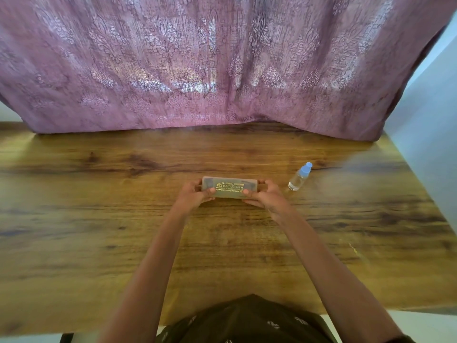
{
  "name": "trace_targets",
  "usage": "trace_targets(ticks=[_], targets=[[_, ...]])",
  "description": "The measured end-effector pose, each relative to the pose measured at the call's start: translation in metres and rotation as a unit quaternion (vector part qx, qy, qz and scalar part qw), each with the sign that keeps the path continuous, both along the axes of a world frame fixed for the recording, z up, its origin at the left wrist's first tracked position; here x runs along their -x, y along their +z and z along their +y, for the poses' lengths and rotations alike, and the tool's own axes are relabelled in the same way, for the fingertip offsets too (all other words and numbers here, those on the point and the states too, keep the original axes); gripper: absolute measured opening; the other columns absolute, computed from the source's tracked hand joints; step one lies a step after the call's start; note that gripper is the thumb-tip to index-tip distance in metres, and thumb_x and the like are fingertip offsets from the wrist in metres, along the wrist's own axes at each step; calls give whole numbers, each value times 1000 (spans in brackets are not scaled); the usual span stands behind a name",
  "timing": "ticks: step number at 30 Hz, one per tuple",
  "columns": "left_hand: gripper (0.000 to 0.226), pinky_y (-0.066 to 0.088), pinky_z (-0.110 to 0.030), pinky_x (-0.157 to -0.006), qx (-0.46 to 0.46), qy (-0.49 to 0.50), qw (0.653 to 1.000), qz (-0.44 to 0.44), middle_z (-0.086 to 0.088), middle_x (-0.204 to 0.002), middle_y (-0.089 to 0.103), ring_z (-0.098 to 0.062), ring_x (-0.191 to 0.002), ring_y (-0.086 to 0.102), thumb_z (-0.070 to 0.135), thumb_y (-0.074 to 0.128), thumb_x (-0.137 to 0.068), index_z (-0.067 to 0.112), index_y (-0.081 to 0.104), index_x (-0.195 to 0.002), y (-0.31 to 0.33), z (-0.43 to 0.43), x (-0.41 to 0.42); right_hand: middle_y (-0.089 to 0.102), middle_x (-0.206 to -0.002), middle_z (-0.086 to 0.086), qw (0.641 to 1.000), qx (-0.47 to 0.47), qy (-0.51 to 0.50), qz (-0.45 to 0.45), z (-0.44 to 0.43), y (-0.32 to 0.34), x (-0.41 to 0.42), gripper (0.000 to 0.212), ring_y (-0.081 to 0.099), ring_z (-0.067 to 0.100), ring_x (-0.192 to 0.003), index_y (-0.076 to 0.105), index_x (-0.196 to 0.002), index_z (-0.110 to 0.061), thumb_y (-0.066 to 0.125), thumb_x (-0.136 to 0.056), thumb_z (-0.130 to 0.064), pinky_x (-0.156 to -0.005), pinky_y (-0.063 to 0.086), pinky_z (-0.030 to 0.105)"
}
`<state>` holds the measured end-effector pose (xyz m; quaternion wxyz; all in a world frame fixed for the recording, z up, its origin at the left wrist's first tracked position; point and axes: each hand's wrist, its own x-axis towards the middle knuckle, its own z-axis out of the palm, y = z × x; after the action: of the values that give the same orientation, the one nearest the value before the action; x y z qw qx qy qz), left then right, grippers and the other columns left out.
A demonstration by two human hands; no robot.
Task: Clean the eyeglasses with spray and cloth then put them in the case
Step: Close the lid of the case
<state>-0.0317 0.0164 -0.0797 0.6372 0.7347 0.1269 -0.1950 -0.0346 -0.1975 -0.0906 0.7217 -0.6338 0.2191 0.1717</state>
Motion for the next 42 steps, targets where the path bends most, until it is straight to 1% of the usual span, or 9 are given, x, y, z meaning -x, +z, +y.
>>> trace_targets(ticks=[4,10,14,18,21,24,31,36,42], targets=[[56,55,-39,-91,19,28,999,0,-22,-129,58,-37,-112,61,-3,63,-88,-2,40,-140,2,-2,2,61,-116,13,1000,7,2,8,0,-1,-3,47,70,24,-99,49,-110,-12,78,-75,2,-80,61,32],[55,59,-17,-67,41,0,999,-4,-23,-128,56,-34,-108,63,3,66,-88,7,42,-138,4,3,-1,58,-122,14,1000,-19,4,-2,-1,1,0,52,70,25,-100,48,-117,-15,78,-77,-3,-82,60,33],[60,57,-25,-82,25,-43,999,-21,-16,-125,61,-25,-105,64,9,72,-84,13,42,-136,8,8,-9,56,-127,8,998,6,27,-54,-2,10,-6,57,68,21,-104,48,-124,-19,80,-78,-9,-85,59,31],[66,52,-29,-86,-25,-51,994,-90,-13,-126,61,-30,-113,59,1,74,-80,9,43,-138,15,10,-28,56,-129,-4,977,170,68,-105,-3,23,-27,70,57,16,-114,49,-133,-21,82,-73,-8,-93,50,31],[68,53,-28,-84,-74,-51,987,-136,-7,-122,60,-22,-107,58,3,73,-81,15,42,-141,20,8,-47,58,-115,-13,948,273,77,-146,1,30,-47,65,58,9,-105,51,-133,-21,80,-76,-11,-73,44,12],[68,50,-42,-96,-125,-60,979,-151,-4,-123,56,-24,-111,55,4,73,-80,17,44,-140,19,8,-65,57,-120,-7,918,340,103,-177,2,28,-64,68,54,7,-98,48,-137,-18,81,-77,-18,-64,35,8],[72,47,-36,-100,-230,-85,961,-129,-12,-134,48,-16,-103,51,11,78,-77,15,45,-141,3,10,-89,53,-129,4,878,427,139,-166,5,16,-87,69,46,10,-105,49,-137,-13,81,-77,-23,-85,38,22],[71,37,-53,-109,-259,-102,955,-101,-15,-141,43,-36,-131,39,22,77,-80,22,43,-143,-7,11,-92,49,-133,6,877,430,155,-151,2,8,-87,69,50,21,-119,49,-136,-12,82,-77,-25,-99,45,33],[76,32,-55,-112,-237,-100,962,-96,-15,-146,36,-39,-137,32,24,77,-80,19,39,-146,-11,12,-92,48,-137,8,874,436,158,-144,0,7,-83,67,47,25,-126,49,-136,-12,80,-79,-27,-106,42,40]])
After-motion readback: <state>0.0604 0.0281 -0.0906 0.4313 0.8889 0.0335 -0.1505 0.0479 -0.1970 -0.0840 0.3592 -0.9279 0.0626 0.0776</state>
